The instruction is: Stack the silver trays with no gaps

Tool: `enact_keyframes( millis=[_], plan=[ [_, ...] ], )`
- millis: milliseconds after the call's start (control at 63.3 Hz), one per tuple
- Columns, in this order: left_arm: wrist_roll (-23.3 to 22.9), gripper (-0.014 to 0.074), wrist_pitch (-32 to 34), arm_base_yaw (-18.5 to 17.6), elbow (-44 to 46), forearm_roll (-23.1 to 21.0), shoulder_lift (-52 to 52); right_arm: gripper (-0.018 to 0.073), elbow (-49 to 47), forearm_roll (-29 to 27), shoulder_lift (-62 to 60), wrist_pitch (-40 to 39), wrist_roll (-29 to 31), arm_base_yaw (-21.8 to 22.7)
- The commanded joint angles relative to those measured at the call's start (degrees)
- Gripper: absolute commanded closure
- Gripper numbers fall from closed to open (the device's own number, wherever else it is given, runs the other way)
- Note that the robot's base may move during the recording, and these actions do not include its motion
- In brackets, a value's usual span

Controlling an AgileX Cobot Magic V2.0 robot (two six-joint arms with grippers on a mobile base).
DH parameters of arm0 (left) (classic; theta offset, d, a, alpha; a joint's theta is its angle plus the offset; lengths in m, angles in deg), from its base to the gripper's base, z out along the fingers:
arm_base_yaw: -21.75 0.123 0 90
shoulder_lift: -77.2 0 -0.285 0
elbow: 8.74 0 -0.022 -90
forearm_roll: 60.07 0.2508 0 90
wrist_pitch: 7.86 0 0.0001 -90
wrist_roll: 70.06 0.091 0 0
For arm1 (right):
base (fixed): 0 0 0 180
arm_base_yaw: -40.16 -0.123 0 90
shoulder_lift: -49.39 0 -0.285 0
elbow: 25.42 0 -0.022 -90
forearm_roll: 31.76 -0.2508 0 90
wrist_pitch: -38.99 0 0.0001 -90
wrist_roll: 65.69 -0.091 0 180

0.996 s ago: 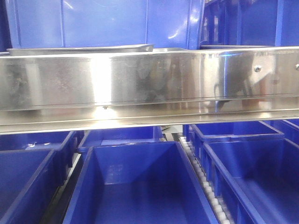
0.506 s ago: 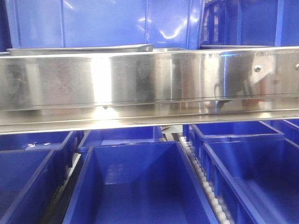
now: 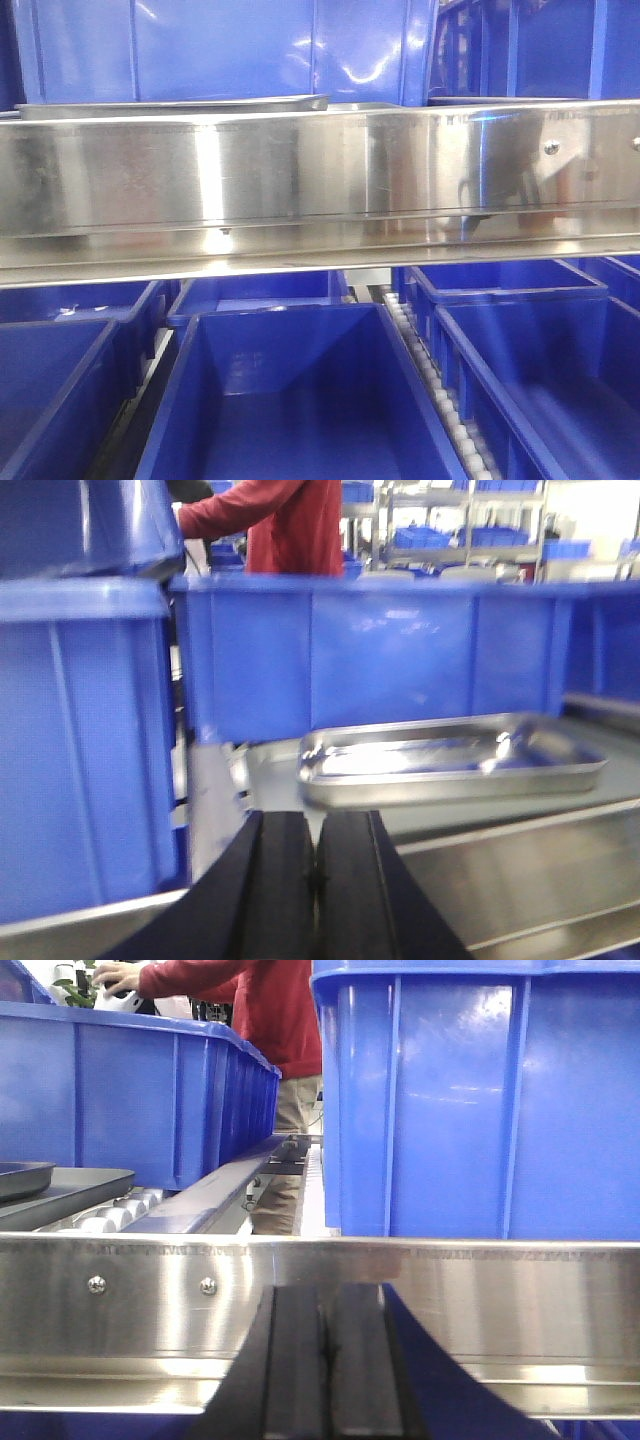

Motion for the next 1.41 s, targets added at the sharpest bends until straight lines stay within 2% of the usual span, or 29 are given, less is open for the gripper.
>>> enact_keyframes(
  millis=[0, 95, 190, 237, 269, 364, 490, 648, 711, 822, 1012, 1249, 1391],
  plan=[
    [0.0, 0.0592, 6.09, 1.84, -3.47, -0.2, 0.24, 0.0638, -0.06, 0.1, -0.18, -1.32, 0.28, 0.01],
    [0.0, 0.0592, 13.45, 3.81, -7.83, -3.82, 0.24, 0.0638, -0.06, 0.1, -0.18, -1.32, 0.28, 0.01],
    [0.0, 0.0592, 20.45, 6.62, -12.27, -9.58, 0.24, 0.0638, -0.06, 0.1, -0.18, -1.32, 0.28, 0.01],
    [0.0, 0.0592, 22.31, 8.08, -12.27, -12.11, 0.24, 0.0638, -0.06, 0.1, -0.18, -1.32, 0.28, 0.01],
    [0.0, 0.0592, 19.58, 8.81, -12.27, -12.75, 0.24, 0.0638, -0.06, 0.1, -0.18, -1.32, 0.28, 0.01],
    [0.0, 0.0592, 18.83, 10.11, -12.27, -11.86, 0.24, 0.0638, -0.06, 0.1, -0.18, -1.32, 0.28, 0.01],
    [0.0, 0.0592, 18.61, 10.65, -12.27, -8.57, 0.24, 0.0638, -0.06, 0.1, -0.18, -1.32, 0.28, 0.01],
    [0.0, 0.0592, 17.76, 10.98, -12.27, -1.56, 0.24, 0.0638, -0.06, 0.1, -0.18, -1.32, 0.28, 0.01],
    [0.0, 0.0592, 16.54, 11.61, -12.27, -0.26, 0.24, 0.0638, -0.06, 0.1, -0.18, -1.32, 0.28, 0.01],
    [0.0, 0.0592, 15.3, 12.7, -12.27, -0.26, 0.24, 0.0638, -0.06, 0.1, -0.18, -1.32, 0.28, 0.01],
    [0.0, 0.0592, 17.09, 12.62, -12.27, -0.26, 0.24, 0.0638, -0.06, 0.1, -0.18, -1.32, 0.28, 0.01],
    [-0.52, 0.0592, 18.11, 7.37, -12.27, -3.84, 0.24, 0.0638, -0.06, 0.1, -0.18, -1.32, 0.28, 0.01],
    [-0.52, 0.0592, 18.11, 7.59, -12.27, -3.73, 0.24, 0.0638, -0.06, 0.1, -0.18, -1.32, 0.28, 0.01]
  ],
)
